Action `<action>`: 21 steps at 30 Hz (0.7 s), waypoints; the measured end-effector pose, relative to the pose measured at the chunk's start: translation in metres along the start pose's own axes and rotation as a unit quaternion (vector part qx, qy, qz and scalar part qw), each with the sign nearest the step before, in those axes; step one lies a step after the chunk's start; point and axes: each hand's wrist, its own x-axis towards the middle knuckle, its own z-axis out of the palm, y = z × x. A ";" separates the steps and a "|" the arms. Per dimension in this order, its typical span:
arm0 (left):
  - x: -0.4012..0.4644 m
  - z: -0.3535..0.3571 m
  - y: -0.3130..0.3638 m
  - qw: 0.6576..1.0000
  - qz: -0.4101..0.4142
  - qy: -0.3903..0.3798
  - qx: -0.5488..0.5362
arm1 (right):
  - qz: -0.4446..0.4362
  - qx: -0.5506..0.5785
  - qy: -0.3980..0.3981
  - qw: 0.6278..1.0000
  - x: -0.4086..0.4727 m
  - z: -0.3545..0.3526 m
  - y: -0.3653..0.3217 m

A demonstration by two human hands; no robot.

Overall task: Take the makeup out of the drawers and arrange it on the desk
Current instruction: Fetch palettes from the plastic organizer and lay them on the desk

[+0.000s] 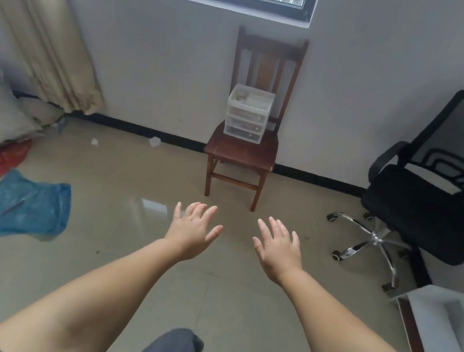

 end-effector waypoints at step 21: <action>0.519 -0.121 -0.139 0.999 0.047 -0.025 0.004 | 0.031 0.031 0.042 0.998 0.525 -0.123 0.003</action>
